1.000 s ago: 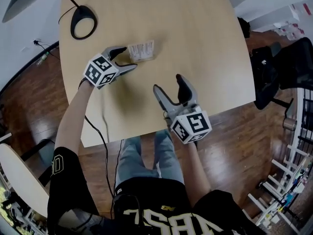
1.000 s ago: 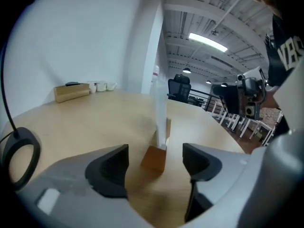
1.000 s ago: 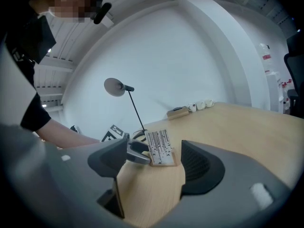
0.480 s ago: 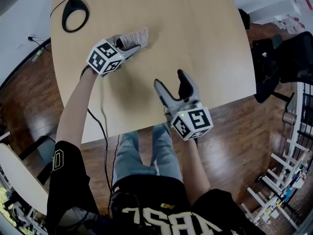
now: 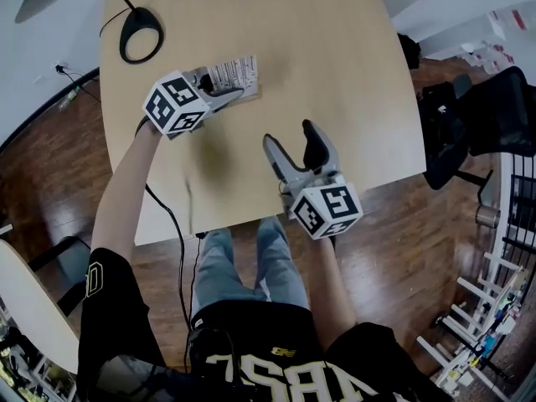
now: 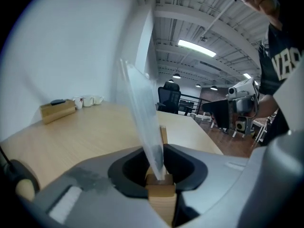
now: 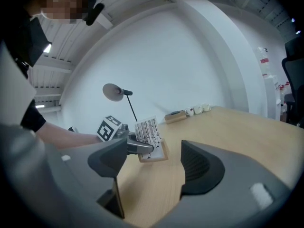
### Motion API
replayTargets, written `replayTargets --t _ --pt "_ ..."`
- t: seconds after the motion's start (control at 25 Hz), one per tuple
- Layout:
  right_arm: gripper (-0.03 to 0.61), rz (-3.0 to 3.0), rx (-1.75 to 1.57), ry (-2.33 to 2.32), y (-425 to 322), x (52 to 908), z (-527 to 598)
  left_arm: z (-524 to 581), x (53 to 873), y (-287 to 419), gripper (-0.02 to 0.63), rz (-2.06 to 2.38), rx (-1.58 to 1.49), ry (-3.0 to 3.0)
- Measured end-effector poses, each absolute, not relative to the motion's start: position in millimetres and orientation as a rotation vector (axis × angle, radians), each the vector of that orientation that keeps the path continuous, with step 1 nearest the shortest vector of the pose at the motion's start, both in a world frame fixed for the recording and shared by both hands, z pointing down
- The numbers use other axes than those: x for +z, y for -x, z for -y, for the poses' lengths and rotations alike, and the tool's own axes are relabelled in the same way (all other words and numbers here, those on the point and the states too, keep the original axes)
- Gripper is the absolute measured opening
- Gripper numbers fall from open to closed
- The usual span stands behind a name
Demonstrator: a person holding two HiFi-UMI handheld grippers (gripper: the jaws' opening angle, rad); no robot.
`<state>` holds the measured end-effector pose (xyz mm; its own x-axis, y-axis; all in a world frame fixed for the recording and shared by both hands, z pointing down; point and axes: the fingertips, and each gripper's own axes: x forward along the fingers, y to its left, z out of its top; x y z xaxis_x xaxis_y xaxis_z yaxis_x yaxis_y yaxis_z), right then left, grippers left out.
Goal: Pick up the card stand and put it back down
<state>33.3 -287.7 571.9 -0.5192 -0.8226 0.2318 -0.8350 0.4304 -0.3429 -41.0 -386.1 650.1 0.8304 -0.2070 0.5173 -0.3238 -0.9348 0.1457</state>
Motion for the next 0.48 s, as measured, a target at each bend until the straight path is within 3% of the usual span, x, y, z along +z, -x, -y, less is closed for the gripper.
replayTargets --t 0.2,0.48 --pt "0.353 2.725 0.545 -1.488 -13 510 295 374 553 46 0.098 0.435 0.739 -2.892" --pt "0.353 2.826 0.278 -1.499 2 410 309 368 420 85 0.098 0.824 0.726 -2.931"
